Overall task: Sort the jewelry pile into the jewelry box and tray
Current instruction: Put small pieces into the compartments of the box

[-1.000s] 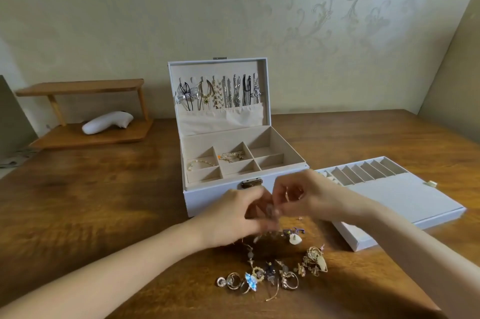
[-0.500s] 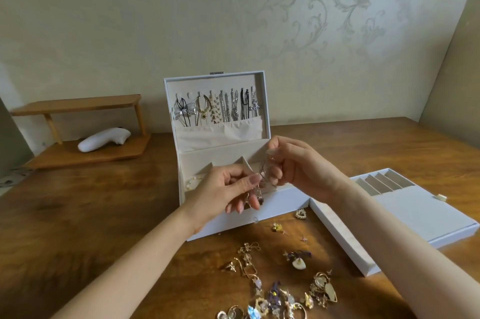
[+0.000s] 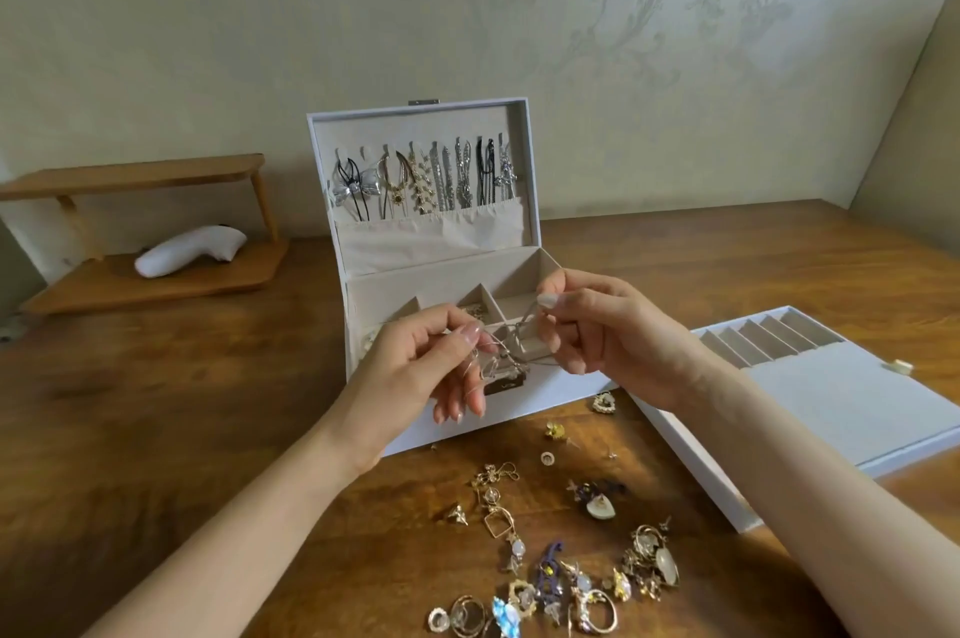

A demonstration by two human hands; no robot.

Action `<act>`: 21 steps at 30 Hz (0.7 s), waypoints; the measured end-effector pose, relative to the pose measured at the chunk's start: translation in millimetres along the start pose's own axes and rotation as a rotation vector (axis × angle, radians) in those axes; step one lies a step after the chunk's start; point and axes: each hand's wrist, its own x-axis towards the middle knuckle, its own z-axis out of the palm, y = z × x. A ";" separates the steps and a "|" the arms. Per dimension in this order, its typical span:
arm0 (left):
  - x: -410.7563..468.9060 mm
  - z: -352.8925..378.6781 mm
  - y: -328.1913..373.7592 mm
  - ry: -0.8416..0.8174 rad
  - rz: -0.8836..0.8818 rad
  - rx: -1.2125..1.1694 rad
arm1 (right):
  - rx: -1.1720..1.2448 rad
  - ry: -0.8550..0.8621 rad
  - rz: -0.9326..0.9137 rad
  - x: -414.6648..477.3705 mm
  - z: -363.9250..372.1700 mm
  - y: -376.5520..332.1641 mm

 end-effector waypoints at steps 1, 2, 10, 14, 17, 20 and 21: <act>-0.8 0.4 0.6 -0.010 -0.013 -0.031 | -0.002 0.002 -0.004 0.0 0.5 0.5; -1.5 0.9 1.2 -0.022 -0.026 -0.053 | 0.001 0.002 -0.005 -0.1 1.1 0.9; -2.2 7.6 1.4 -0.001 -0.025 0.104 | 0.013 -0.021 -0.034 -3.5 4.2 -2.7; -3.4 9.3 0.6 -0.035 -0.020 0.163 | 0.010 -0.020 -0.035 -5.1 5.0 -3.4; -4.4 10.6 -0.2 -0.067 -0.036 0.116 | 0.016 -0.030 -0.022 -4.6 6.2 -1.6; -5.7 10.5 2.8 -0.060 -0.071 -0.074 | 0.022 0.025 -0.032 -2.9 5.2 1.7; -5.7 9.9 4.2 -0.055 -0.080 -0.140 | -0.016 0.060 -0.056 -2.3 4.6 3.2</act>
